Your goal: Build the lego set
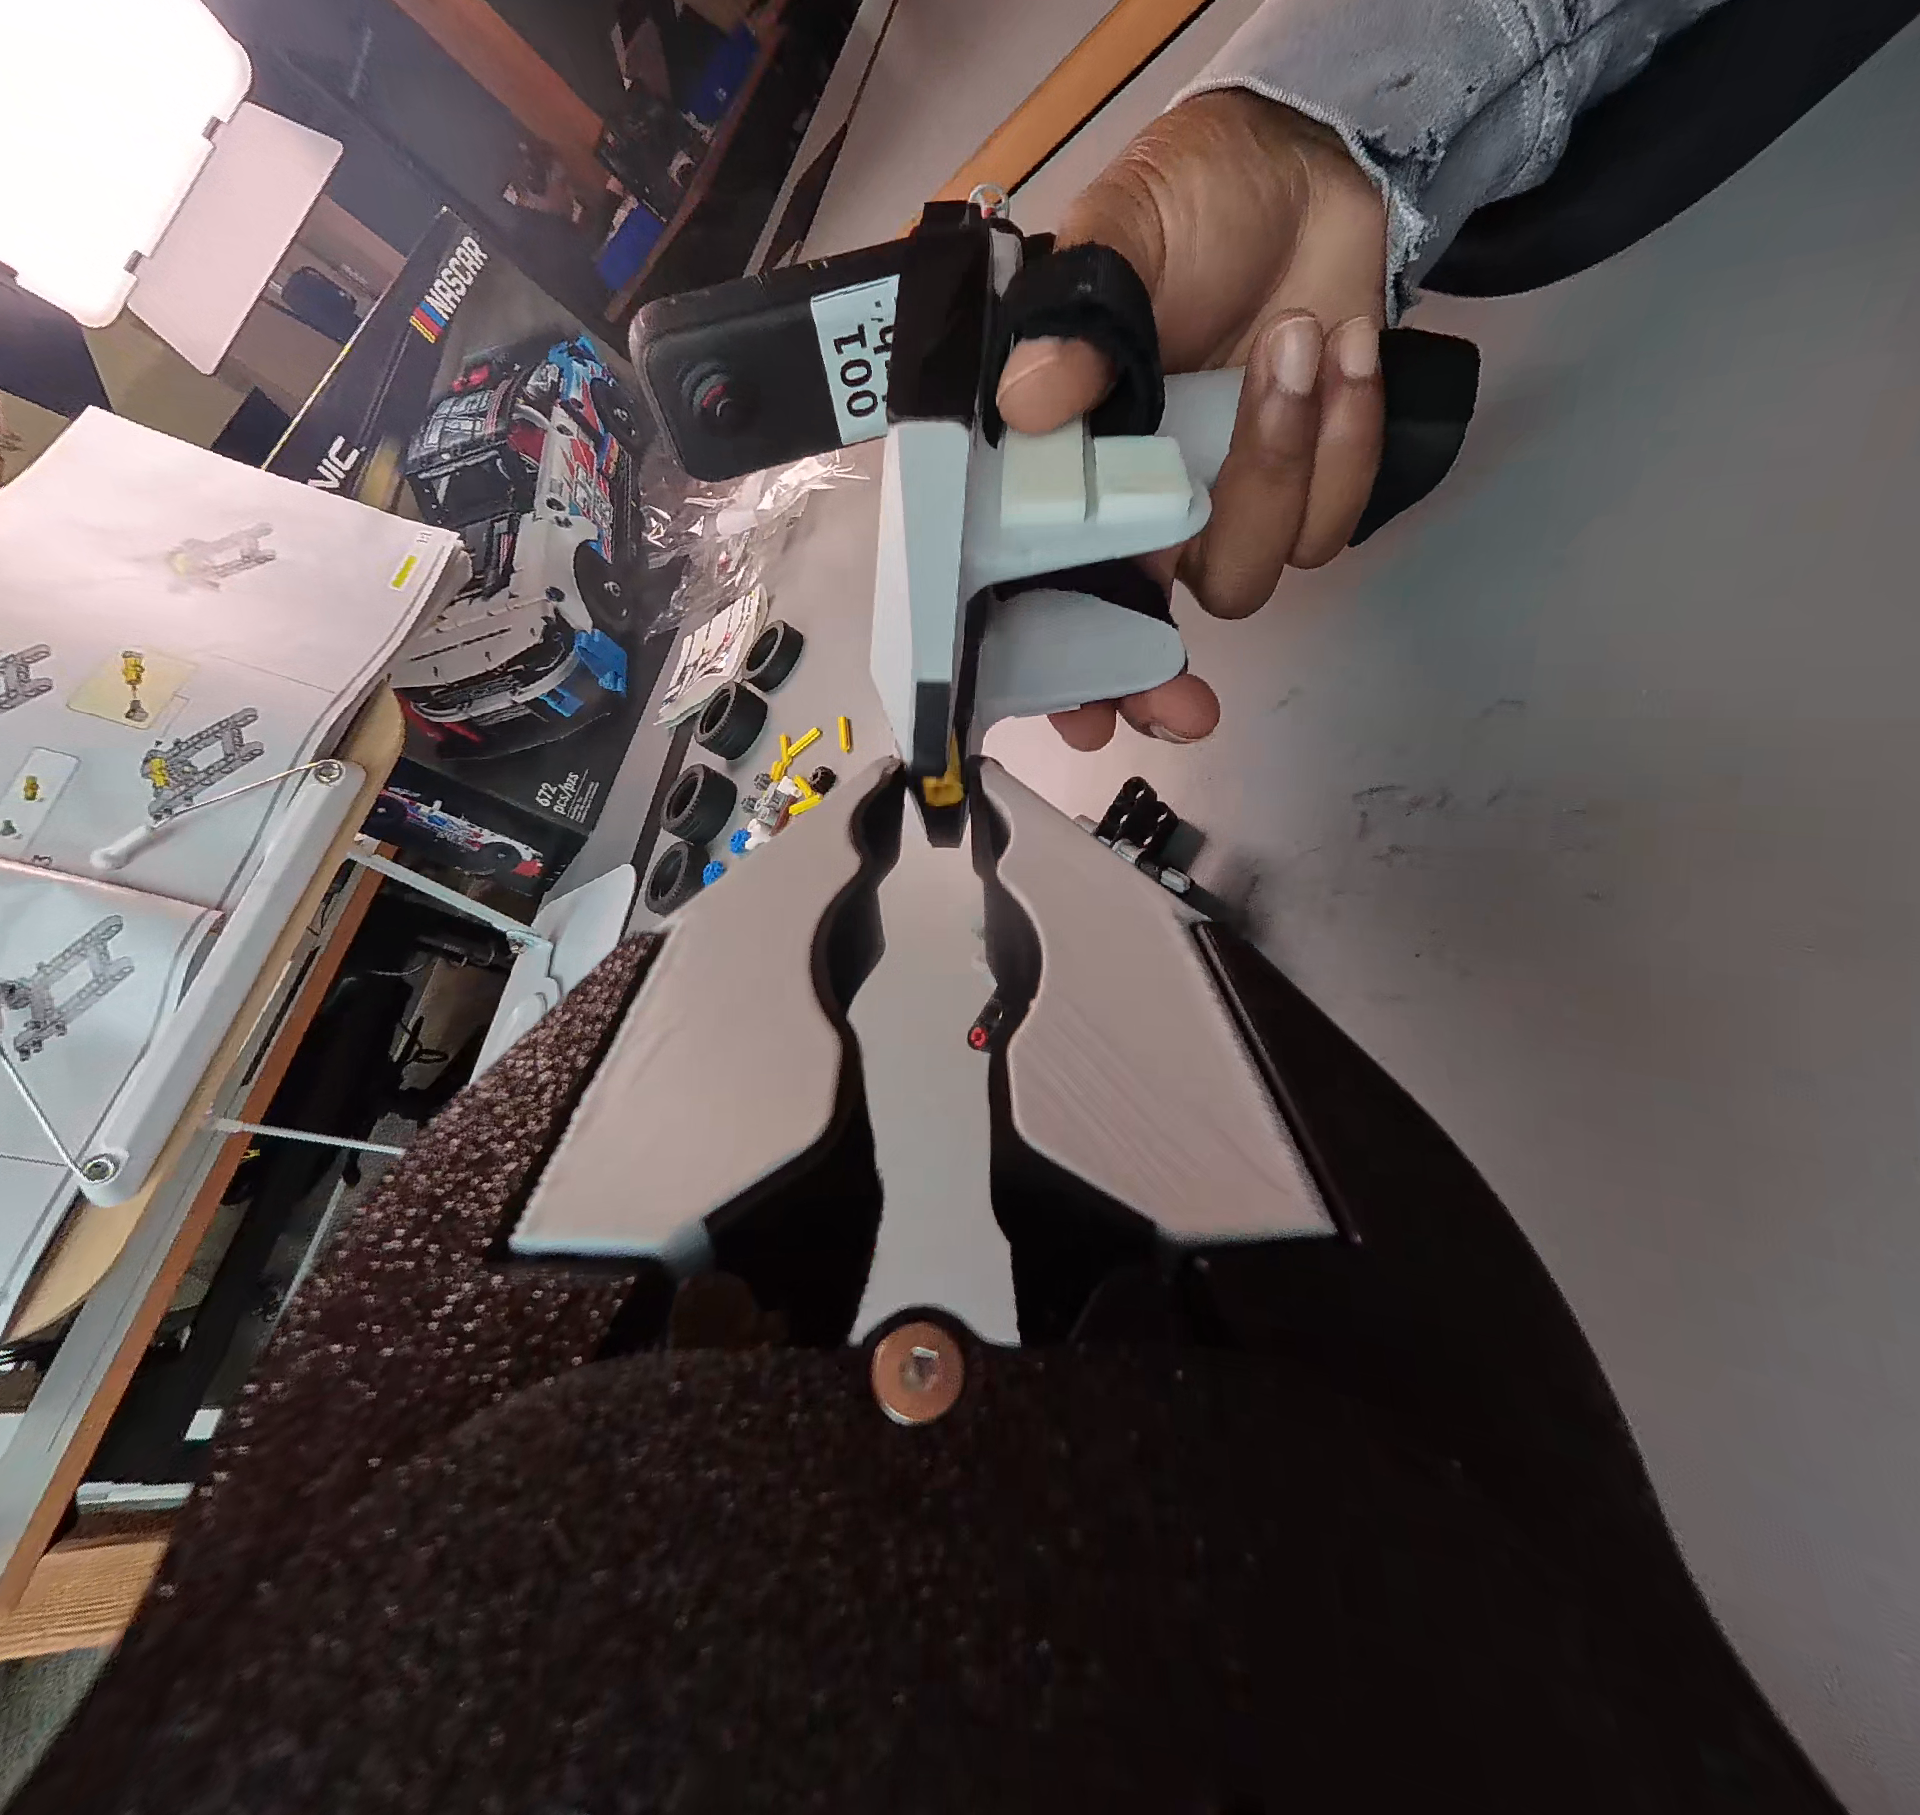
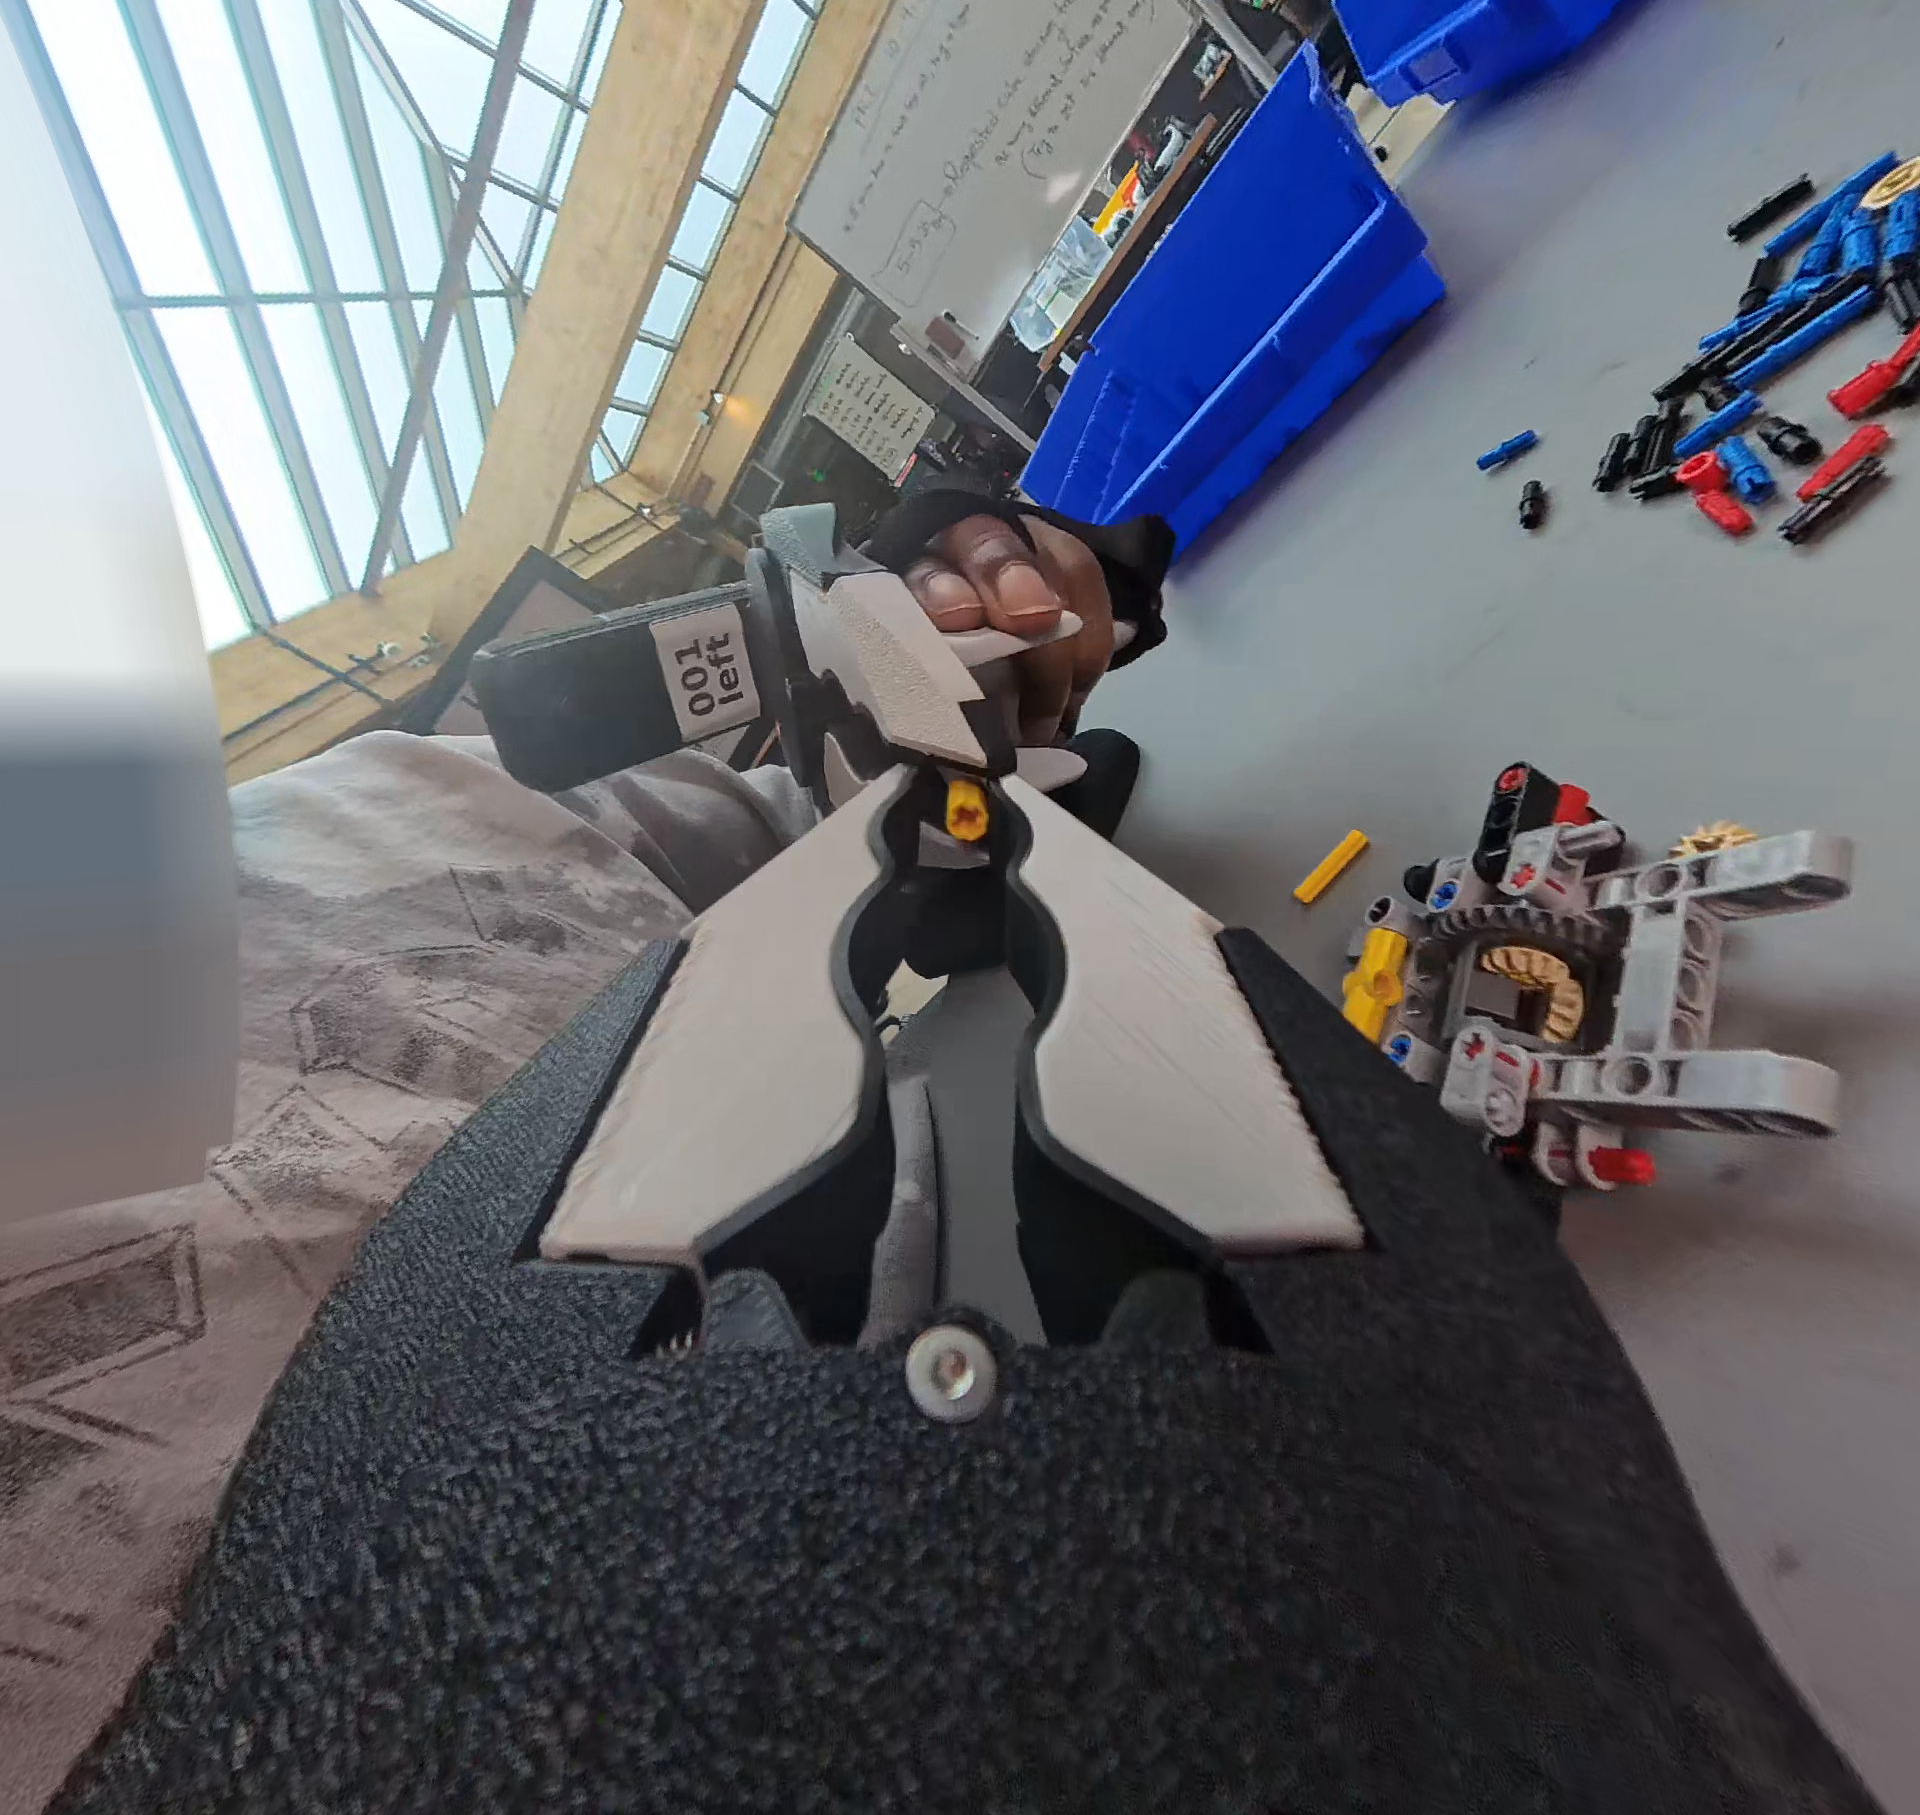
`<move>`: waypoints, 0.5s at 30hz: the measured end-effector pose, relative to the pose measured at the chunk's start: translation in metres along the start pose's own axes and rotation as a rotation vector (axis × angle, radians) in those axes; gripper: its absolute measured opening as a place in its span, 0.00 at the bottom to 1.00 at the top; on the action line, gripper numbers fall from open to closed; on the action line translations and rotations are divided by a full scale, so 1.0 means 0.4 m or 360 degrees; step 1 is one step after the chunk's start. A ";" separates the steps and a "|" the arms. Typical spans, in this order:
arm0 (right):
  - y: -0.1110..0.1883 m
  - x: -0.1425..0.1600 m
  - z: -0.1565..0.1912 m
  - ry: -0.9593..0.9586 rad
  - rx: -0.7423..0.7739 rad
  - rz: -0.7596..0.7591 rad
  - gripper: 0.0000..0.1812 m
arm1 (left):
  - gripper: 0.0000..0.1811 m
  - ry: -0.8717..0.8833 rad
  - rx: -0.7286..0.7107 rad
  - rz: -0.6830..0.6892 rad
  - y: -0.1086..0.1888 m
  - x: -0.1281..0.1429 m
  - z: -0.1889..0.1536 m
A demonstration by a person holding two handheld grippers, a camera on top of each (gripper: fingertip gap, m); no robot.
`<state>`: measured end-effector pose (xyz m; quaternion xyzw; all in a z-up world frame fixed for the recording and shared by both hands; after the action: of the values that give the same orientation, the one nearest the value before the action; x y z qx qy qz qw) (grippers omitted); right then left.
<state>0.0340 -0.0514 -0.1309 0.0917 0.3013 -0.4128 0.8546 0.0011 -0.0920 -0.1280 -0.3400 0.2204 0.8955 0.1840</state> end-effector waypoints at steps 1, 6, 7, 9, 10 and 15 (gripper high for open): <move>-0.001 -0.002 0.012 -0.0004 -0.0053 0.0004 0.12 | 0.07 0.0016 0.0003 -0.0012 0.002 0.000 0.002; -0.003 -0.008 0.036 0.0086 -0.0083 0.0045 0.31 | 0.05 0.0032 -0.0024 -0.0008 0.013 0.008 0.009; -0.002 -0.012 0.036 0.0078 -0.0072 0.0031 0.36 | 0.05 0.0026 -0.0048 -0.0019 0.018 0.007 0.014; 0.005 -0.018 0.027 0.0070 -0.0042 0.0016 0.37 | 0.05 0.0036 -0.0067 -0.0043 0.031 0.002 0.025; 0.007 -0.020 0.027 0.0060 -0.0051 0.0009 0.37 | 0.05 0.0060 -0.0064 -0.0045 0.035 0.002 0.029; 0.026 -0.034 -0.007 0.0361 0.0210 0.0048 0.28 | 0.04 0.0138 -0.0265 0.0132 0.095 0.056 0.109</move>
<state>0.0343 -0.0350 -0.1260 0.1984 0.3668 -0.4058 0.8133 -0.0558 -0.0969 -0.1039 -0.3831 0.1668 0.9021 0.1083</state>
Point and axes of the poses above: each gripper's, where its closed fingertips meet, y back along the fingers, x out of its underside, z = x × y across the jaws, the point moved 4 cm from there along y, back along the fingers, and after that the axes turned 2 degrees about -z, right-handed, at the moved point
